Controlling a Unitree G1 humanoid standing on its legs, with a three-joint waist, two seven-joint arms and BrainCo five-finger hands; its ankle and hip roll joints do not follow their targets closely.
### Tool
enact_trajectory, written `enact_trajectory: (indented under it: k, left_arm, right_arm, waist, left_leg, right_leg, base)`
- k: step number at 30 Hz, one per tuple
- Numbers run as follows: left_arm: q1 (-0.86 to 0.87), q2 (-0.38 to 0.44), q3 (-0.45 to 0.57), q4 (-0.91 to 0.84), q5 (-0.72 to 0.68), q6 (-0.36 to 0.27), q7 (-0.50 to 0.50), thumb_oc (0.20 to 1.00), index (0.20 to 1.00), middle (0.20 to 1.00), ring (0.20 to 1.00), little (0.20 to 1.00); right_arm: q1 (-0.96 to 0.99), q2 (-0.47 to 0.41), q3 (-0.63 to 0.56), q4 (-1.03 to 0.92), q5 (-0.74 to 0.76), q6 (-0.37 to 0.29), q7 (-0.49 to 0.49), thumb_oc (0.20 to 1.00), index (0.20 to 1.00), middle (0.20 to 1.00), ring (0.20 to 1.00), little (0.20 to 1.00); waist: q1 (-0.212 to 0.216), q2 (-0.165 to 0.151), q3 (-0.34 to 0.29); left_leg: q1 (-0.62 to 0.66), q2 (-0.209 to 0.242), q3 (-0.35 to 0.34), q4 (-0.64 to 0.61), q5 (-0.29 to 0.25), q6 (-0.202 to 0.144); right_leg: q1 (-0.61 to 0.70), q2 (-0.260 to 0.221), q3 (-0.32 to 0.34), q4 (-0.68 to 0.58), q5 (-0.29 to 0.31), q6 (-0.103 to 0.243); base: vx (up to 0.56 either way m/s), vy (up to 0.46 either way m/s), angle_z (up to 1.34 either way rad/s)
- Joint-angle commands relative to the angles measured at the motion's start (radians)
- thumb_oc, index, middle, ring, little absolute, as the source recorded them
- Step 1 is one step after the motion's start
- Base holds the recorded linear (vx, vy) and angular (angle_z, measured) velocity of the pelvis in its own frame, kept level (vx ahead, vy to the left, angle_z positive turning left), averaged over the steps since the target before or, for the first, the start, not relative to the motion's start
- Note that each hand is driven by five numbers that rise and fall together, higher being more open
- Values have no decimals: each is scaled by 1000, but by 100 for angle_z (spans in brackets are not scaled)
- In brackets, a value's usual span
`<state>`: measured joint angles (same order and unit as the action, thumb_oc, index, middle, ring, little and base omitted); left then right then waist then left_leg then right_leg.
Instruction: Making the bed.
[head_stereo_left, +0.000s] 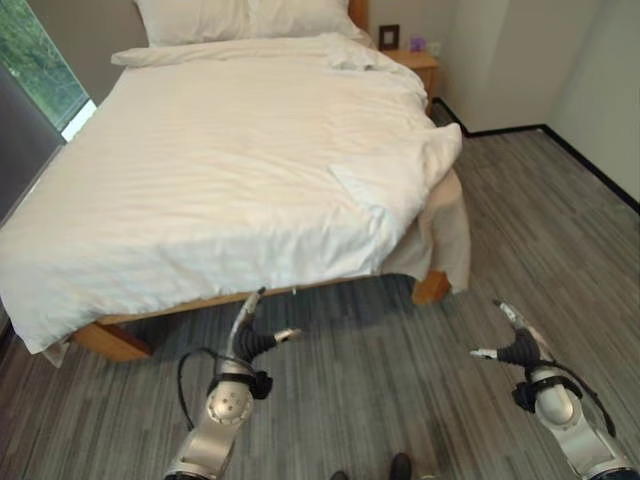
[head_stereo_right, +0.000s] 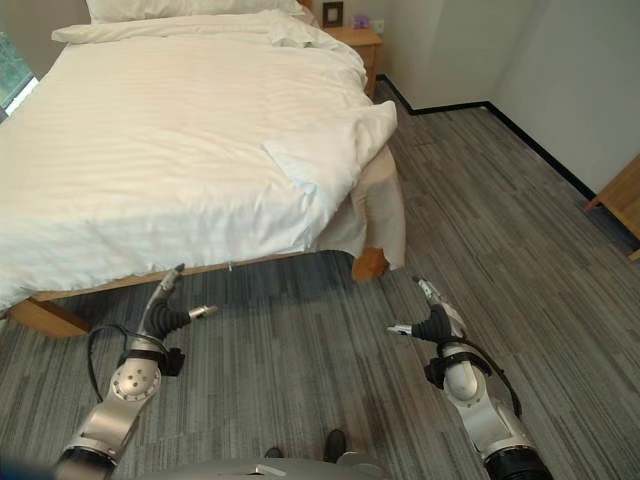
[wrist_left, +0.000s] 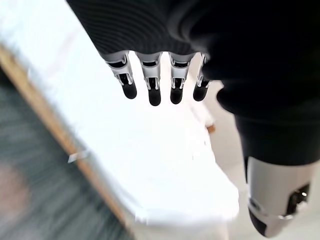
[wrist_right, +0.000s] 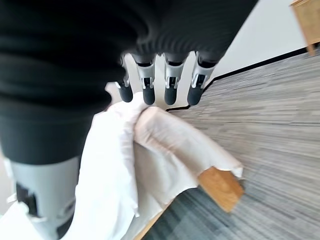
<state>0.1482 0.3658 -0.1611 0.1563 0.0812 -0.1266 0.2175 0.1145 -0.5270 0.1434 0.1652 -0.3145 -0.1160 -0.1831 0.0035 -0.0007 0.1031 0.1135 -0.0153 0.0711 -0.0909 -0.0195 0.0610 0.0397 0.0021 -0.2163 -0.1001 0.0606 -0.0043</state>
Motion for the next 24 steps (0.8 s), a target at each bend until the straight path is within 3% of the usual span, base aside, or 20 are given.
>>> enact_trajectory:
  k: [1,7,10,12,13,14,15,16,17,20,22,23,24]
  left_arm:
    - [-7,17,-22,-13,-75,-34,-54,1000,1000,1000,1000,1000]
    - [33,26,-18,-47,-111,-24,-84,1000,1000,1000,1000,1000]
    - [36,18,9,-61,-189,-24,-74,1000,1000,1000,1000,1000]
    - [37,21,20,-64,-208,-24,-66,1000,1000,1000,1000,1000]
    - [54,35,40,-87,-189,-21,-75,1000,1000,1000,1000,1000]
    - [55,35,41,-89,-188,-21,-75,1000,1000,1000,1000,1000]
    - [69,40,47,-103,-194,-26,-88,1000,1000,1000,1000,1000]
    - [70,40,48,-103,-195,-26,-89,1000,1000,1000,1000,1000]
    - [62,39,46,-88,-204,-22,-85,1000,1000,1000,1000,1000]
    - [49,25,45,-70,-212,-20,-83,1000,1000,1000,1000,1000]
    - [53,17,48,-69,-209,-21,-80,1000,1000,1000,1000,1000]
    - [54,2,54,-66,-210,-21,-76,1000,1000,1000,1000,1000]
    - [54,2,54,-65,-210,-21,-76,1000,1000,1000,1000,1000]
  right_arm:
    - [-11,28,-28,-74,69,-60,23,1000,1000,1000,1000,1000]
    - [26,57,-68,-153,140,-70,39,1000,1000,1000,1000,1000]
    - [15,57,-80,-169,139,-65,33,1000,1000,1000,1000,1000]
    - [13,64,-90,-189,136,-61,31,1000,1000,1000,1000,1000]
    - [24,70,-106,-200,138,-57,31,1000,1000,1000,1000,1000]
    - [25,71,-106,-201,138,-57,31,1000,1000,1000,1000,1000]
    - [28,65,-116,-209,141,-54,31,1000,1000,1000,1000,1000]
    - [29,65,-116,-210,141,-53,31,1000,1000,1000,1000,1000]
    - [30,55,-131,-220,134,-51,10,1000,1000,1000,1000,1000]
    - [35,46,-150,-222,133,-45,-5,1000,1000,1000,1000,1000]
    - [49,49,-156,-217,135,-48,-7,1000,1000,1000,1000,1000]
    - [54,41,-153,-208,139,-47,-8,1000,1000,1000,1000,1000]
    - [53,41,-153,-208,140,-47,-8,1000,1000,1000,1000,1000]
  waist:
    - [6,-27,-26]
    - [6,-38,-9]
    - [3,-26,48]
    - [4,-13,66]
    - [9,-8,76]
    - [9,-7,76]
    - [6,-14,89]
    - [6,-11,91]
    - [-10,-11,108]
    - [-22,-18,102]
    - [-25,-15,95]
    - [-32,-4,87]
    - [-33,-6,85]
  left_leg:
    - [-58,55,-49,4,-19,-86]
    - [-54,50,-40,4,-29,-71]
    - [-76,68,-19,4,-19,-56]
    - [-88,79,-7,4,-17,-53]
    - [-82,92,16,4,-24,-64]
    - [-81,93,16,4,-25,-65]
    - [-68,104,26,4,-32,-83]
    - [-65,107,26,4,-33,-85]
    - [-47,123,12,4,-43,-100]
    - [-44,139,-1,4,-47,-122]
    - [-33,156,-1,4,-49,-129]
    - [-34,198,0,61,-48,-136]
    - [-41,197,-2,64,-46,-136]
  right_leg:
    - [75,-118,10,13,-104,127]
    - [59,-121,17,50,-101,133]
    - [-94,-125,29,262,-93,172]
    - [-183,-152,-1,375,-68,201]
    - [-224,-202,-51,368,-54,204]
    - [-222,-201,-52,367,-54,203]
    - [-217,-207,-62,257,-51,184]
    - [-208,-202,-65,245,-46,182]
    - [-221,-186,-13,185,-32,176]
    - [-224,-171,30,120,5,170]
    - [-224,-160,27,125,-1,161]
    - [-214,-133,25,138,-29,135]
    - [-217,-135,25,136,-25,134]
  base:
    - [0,0,0]
    - [8,20,-2]
    - [-159,39,-15]
    - [-33,10,-52]
    - [75,-35,-58]
    - [196,-175,-78]
    - [130,-143,-72]
    - [267,-273,-55]
    - [134,-139,-24]
    - [226,-280,14]
    - [224,-293,53]
    - [142,-198,37]
    - [270,-470,21]
